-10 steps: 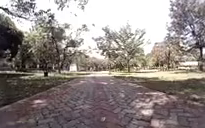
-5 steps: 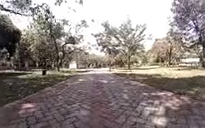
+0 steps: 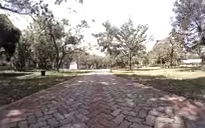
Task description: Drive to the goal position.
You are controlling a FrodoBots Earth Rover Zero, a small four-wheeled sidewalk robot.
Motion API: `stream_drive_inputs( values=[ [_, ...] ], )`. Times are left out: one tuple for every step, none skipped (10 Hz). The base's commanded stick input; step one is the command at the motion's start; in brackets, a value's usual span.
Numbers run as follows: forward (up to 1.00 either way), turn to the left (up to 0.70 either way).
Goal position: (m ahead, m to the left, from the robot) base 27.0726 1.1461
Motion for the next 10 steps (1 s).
stream_drive_inputs(
  values=[
    [0.70,0.00],
    [0.70,0.00],
    [0.70,0.00],
    [0.70,0.00],
    [0.70,0.00],
    [0.70,0.00],
    [0.70,0.00],
    [0.70,0.00],
    [0.70,0.00],
    [0.70,0.00]
  ],
)
